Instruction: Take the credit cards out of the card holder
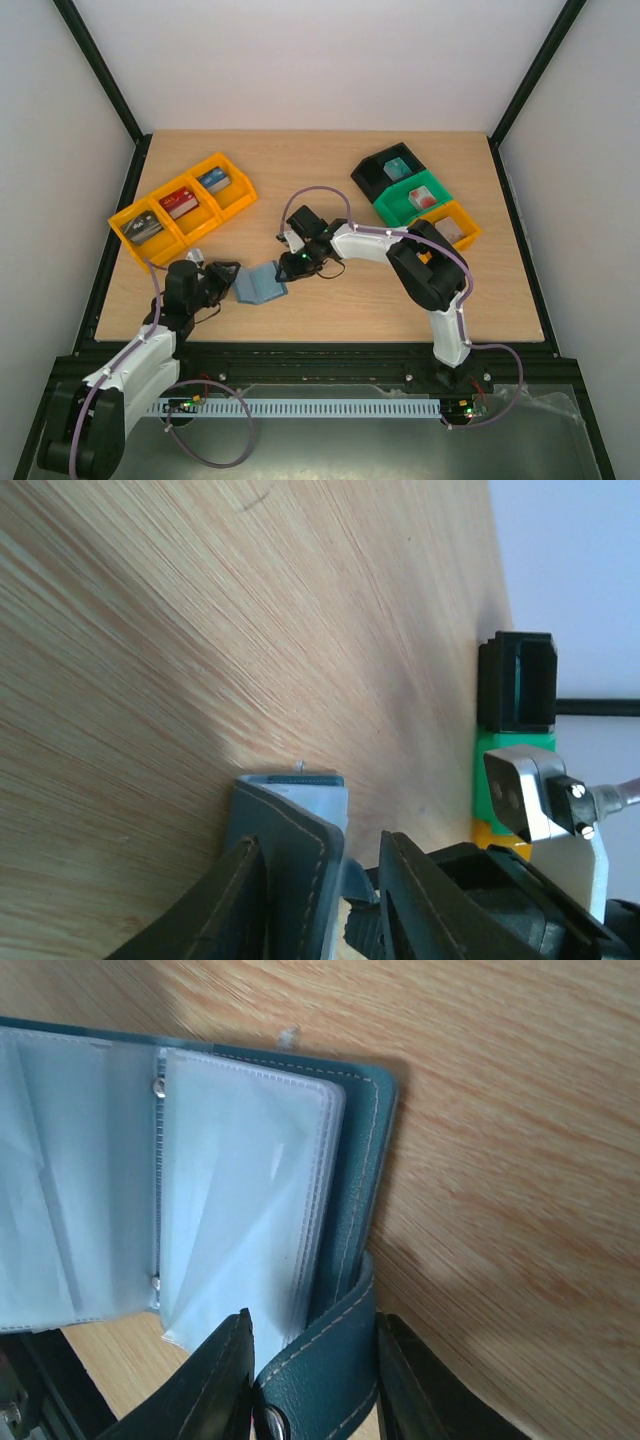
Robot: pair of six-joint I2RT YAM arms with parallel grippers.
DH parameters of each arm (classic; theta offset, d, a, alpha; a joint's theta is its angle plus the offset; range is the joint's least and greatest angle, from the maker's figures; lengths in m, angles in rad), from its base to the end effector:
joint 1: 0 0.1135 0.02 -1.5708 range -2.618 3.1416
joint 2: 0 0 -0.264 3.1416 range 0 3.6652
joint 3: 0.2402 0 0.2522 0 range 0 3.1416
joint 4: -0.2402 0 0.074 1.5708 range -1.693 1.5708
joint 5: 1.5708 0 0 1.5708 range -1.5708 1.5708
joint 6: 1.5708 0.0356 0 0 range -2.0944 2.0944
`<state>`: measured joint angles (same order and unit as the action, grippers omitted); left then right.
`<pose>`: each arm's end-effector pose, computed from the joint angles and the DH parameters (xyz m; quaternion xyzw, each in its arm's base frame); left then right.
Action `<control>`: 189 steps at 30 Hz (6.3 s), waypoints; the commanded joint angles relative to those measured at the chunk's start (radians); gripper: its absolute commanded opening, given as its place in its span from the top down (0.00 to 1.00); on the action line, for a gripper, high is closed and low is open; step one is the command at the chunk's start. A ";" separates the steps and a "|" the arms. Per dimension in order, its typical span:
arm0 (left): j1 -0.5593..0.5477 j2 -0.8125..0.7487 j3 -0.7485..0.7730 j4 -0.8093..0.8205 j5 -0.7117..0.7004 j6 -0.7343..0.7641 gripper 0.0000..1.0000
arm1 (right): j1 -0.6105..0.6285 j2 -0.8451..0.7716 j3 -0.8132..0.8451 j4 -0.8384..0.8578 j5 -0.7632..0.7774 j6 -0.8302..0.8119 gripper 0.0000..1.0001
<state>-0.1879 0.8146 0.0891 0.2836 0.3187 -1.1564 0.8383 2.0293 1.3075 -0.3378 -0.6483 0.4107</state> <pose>0.1545 -0.0407 0.1418 -0.3132 0.7778 -0.4338 0.3298 0.2585 0.3195 0.1441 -0.2733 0.8792 0.3901 0.0143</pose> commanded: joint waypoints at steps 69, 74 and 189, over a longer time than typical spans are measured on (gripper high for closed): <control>-0.035 -0.284 0.289 0.409 0.379 0.735 0.98 | -0.186 -0.745 -0.264 0.531 -0.232 -0.321 0.38; -0.034 -0.287 0.285 0.418 0.389 0.735 0.98 | -0.179 -0.729 -0.257 0.513 -0.219 -0.320 0.50; -0.016 -0.311 0.254 0.450 0.382 0.654 0.98 | -0.017 -0.608 -0.032 0.363 -0.081 -0.461 0.39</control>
<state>-0.2024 0.5091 0.3412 0.6552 0.6765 -0.5072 0.8093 1.4006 1.2301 -0.0338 -0.6922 -0.0612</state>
